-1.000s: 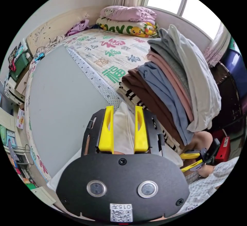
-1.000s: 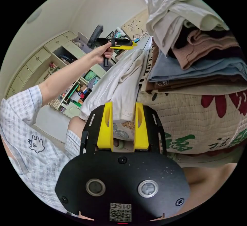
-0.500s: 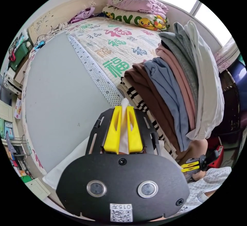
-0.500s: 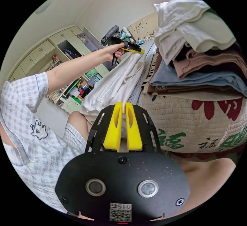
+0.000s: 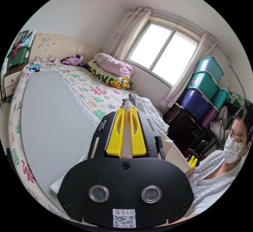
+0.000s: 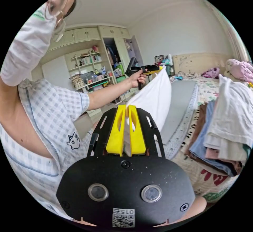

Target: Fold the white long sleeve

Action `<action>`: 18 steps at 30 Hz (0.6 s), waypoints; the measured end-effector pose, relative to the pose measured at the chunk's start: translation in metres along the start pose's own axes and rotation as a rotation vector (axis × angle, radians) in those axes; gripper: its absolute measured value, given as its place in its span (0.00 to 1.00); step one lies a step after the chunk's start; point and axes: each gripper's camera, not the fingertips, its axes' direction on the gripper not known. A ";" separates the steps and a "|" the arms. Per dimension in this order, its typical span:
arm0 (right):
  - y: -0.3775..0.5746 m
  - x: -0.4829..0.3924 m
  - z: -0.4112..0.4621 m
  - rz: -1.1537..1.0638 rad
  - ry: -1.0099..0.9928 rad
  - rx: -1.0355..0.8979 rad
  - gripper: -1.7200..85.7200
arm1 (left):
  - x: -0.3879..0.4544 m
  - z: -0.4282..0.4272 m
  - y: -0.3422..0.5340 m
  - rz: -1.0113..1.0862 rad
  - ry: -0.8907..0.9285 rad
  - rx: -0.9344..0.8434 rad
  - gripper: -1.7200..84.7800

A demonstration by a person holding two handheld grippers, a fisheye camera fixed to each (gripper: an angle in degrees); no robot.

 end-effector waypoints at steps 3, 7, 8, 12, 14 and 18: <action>0.037 0.011 0.092 -0.010 -0.134 -0.119 0.03 | -0.050 -0.069 0.049 -0.101 -0.050 0.094 0.06; 0.115 0.039 0.215 -0.008 -0.129 -0.367 0.03 | -0.121 -0.115 0.121 -0.382 -0.168 0.117 0.09; 0.127 0.045 0.226 -0.004 -0.126 -0.403 0.03 | -0.133 -0.127 0.143 -0.438 -0.220 0.120 0.10; 0.203 0.090 0.254 0.009 -0.105 -0.499 0.03 | -0.152 -0.159 0.205 -0.519 -0.127 0.244 0.14; 0.232 0.115 0.256 0.012 -0.097 -0.534 0.03 | -0.158 -0.172 0.218 -0.580 -0.020 0.346 0.15; 0.294 0.175 0.256 -0.006 -0.109 -0.571 0.03 | -0.117 -0.178 0.183 -0.423 -0.148 0.267 0.14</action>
